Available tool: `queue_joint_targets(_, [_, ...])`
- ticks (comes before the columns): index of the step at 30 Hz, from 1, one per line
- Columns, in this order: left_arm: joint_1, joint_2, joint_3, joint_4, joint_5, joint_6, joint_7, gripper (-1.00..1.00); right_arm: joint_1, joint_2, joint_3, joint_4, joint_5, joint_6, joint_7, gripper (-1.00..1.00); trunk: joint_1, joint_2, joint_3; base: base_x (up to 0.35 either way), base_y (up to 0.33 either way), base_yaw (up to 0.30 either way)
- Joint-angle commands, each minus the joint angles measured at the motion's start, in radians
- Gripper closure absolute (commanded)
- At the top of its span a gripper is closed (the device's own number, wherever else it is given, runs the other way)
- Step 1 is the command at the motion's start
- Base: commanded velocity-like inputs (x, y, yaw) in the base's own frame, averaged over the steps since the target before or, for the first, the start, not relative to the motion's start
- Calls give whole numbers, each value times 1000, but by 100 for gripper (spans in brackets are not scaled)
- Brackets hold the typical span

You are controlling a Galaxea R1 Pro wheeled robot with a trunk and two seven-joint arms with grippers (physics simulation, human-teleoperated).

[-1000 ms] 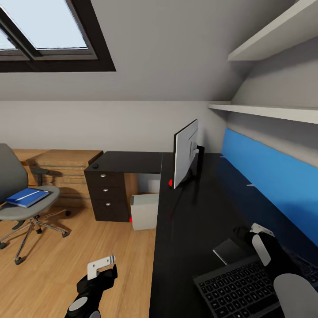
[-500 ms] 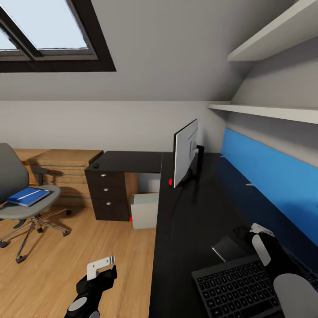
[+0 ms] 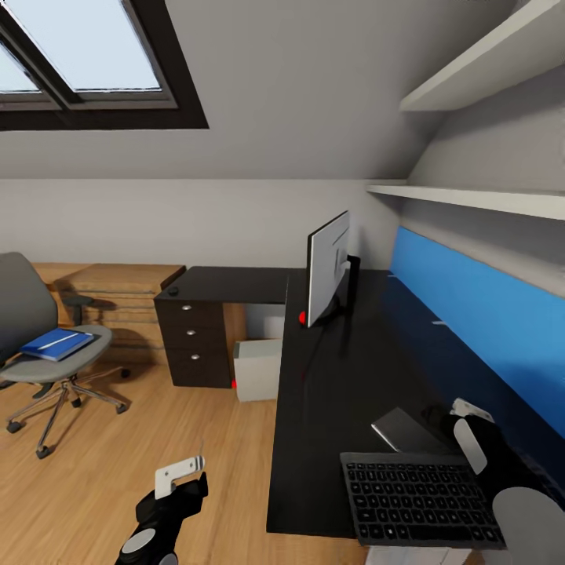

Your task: In the bedroom, organize the workspace by keeping the computer under the desk, ensuring the monitor is on the desk, placing the keyboard on the desk next to the monitor, placing the mouse on the desk next to the keyboard, moving the folder from the swivel chair onto the desk next to the mouse, stacking the notebook on top of the folder with the pen on top of the notebook, and positioning the swivel chair next to the desk.

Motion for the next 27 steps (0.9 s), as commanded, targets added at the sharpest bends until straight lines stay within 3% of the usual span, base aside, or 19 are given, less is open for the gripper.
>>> queue_joint_targets(1, [0, 0, -1, -2, 10, 1, 8, -100, 0, -1, -1, 11, -12, 8, -11, -100, 0, 0, -1, -151, 0, 0])
queue_joint_targets(9, [0, 0, -3, 4, 10, 0, 7, -100, 0, -8, -39, 9, -12, 7, -12, -100, 0, 0, -1, -84, 0, 0])
queue_joint_targets(27, [0, -2, -36, 35, 10, 0, 8, -100, 0, -8, -40, 1, -10, -5, -10, -100, 0, 0, -1, -94, 10, 0])
